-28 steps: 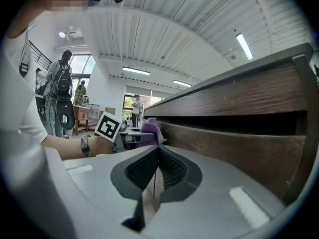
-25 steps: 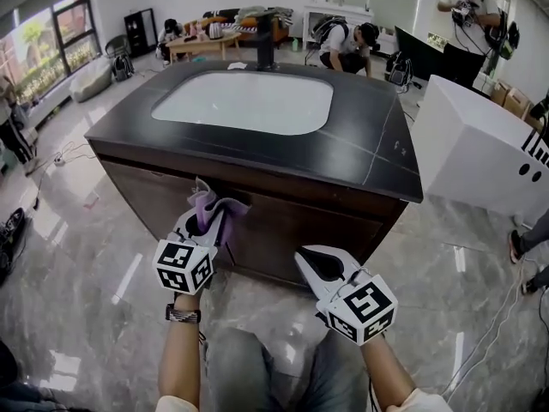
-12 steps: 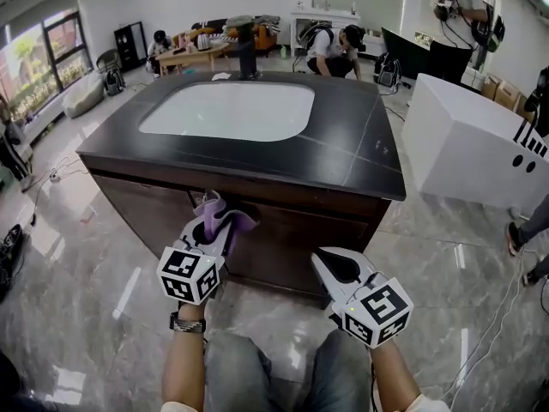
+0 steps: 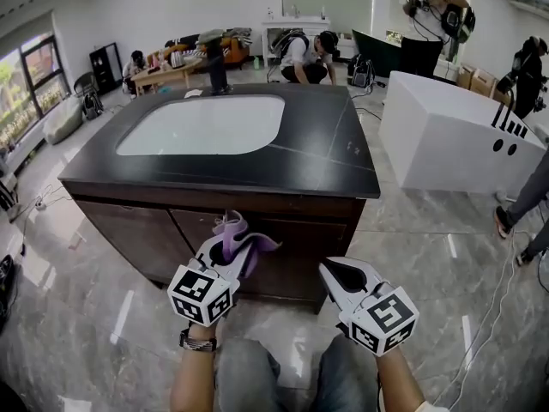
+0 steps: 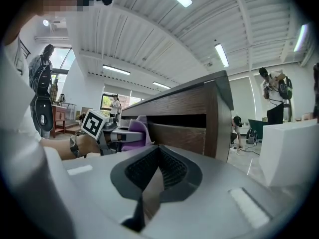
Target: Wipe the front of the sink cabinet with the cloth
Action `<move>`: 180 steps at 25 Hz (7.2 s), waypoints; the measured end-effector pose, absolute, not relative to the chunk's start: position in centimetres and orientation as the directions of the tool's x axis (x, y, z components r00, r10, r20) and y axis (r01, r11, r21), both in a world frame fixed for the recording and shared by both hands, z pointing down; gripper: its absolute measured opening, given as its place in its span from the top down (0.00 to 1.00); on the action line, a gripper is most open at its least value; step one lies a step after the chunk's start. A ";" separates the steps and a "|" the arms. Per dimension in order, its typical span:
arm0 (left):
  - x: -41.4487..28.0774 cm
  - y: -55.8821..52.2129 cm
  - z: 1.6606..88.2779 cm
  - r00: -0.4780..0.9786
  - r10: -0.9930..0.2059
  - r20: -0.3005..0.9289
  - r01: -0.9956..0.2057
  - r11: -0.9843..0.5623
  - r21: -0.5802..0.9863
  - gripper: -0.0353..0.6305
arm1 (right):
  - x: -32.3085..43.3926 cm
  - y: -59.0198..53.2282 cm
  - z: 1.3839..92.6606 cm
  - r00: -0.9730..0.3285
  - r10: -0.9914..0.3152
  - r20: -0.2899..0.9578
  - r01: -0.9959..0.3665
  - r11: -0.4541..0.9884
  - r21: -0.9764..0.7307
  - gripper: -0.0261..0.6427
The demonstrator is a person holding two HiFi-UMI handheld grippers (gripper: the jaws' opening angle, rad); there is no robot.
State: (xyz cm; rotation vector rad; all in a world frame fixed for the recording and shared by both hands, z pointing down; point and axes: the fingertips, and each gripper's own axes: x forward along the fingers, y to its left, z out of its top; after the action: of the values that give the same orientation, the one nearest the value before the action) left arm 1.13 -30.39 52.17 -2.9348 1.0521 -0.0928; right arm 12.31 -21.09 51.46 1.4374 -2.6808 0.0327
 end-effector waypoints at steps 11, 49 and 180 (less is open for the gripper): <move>10.6 -26.7 52.3 0.908 -0.416 0.047 -0.415 -0.910 -0.020 0.87 | 16.2 -20.4 53.2 -0.481 -0.871 0.096 -0.876 0.483 -0.010 0.95; 4.0 -29.1 57.9 0.883 -0.454 0.118 -0.455 -0.890 -0.021 0.87 | 14.4 -23.6 56.0 -0.527 -0.841 0.122 -0.848 0.530 -0.016 0.95; 0.2 -30.3 80.1 0.897 -0.387 0.214 -0.428 -0.882 0.200 0.86 | 11.7 -23.6 67.1 -0.570 -0.794 0.210 -0.815 0.579 -0.020 0.95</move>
State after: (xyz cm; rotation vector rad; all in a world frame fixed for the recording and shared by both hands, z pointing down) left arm 0.21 -30.31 80.06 -3.2962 0.7185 -0.2866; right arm 11.71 -23.59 67.14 1.3536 -2.6298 0.1700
